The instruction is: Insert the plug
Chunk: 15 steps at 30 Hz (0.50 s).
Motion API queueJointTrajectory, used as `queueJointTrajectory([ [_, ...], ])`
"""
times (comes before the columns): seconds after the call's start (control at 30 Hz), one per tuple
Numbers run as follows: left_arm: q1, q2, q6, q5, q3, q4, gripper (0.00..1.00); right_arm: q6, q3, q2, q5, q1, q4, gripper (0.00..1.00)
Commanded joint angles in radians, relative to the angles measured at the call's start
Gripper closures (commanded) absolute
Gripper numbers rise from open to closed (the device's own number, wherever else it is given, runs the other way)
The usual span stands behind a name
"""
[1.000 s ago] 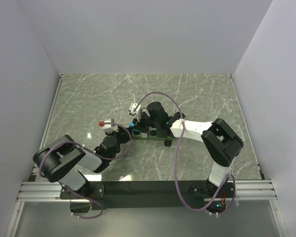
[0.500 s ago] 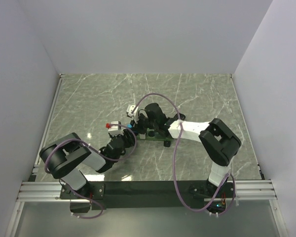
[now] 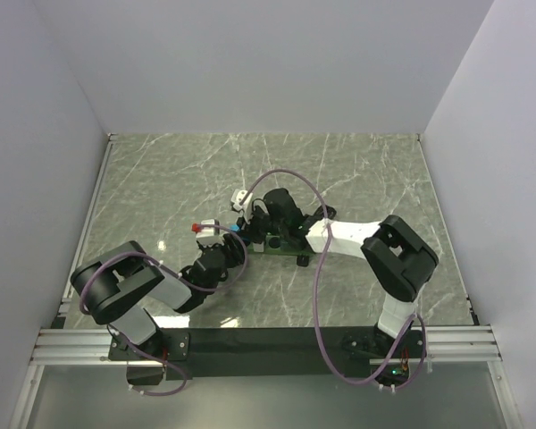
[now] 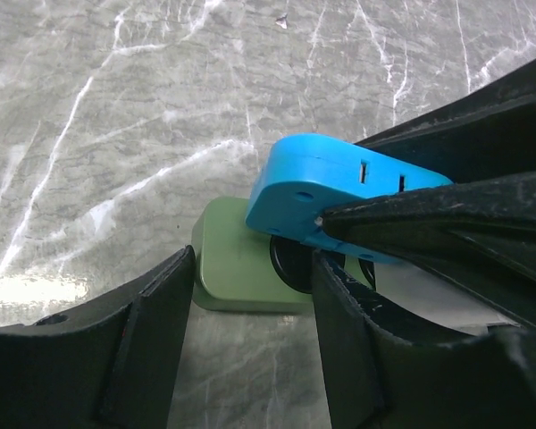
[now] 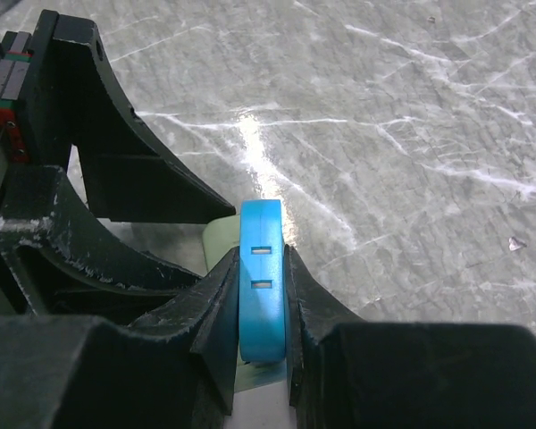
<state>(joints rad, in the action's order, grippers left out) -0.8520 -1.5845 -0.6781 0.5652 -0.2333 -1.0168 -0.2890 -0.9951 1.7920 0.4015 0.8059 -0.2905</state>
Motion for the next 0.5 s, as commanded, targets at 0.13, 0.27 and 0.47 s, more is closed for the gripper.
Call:
queueJointTrajectory([
  [0.13,-0.018,0.011,-0.009,-0.037,0.025,0.064,0.41,0.16,0.118,0.014,0.007,0.033,0.241,0.89],
  [0.27,-0.018,0.031,-0.008,-0.041,0.028,0.067,0.41,0.157,0.118,-0.011,-0.001,0.035,0.234,0.55],
  [0.47,-0.018,-0.002,-0.012,-0.041,0.017,0.061,0.41,0.154,0.121,-0.042,-0.015,0.033,0.226,0.22],
])
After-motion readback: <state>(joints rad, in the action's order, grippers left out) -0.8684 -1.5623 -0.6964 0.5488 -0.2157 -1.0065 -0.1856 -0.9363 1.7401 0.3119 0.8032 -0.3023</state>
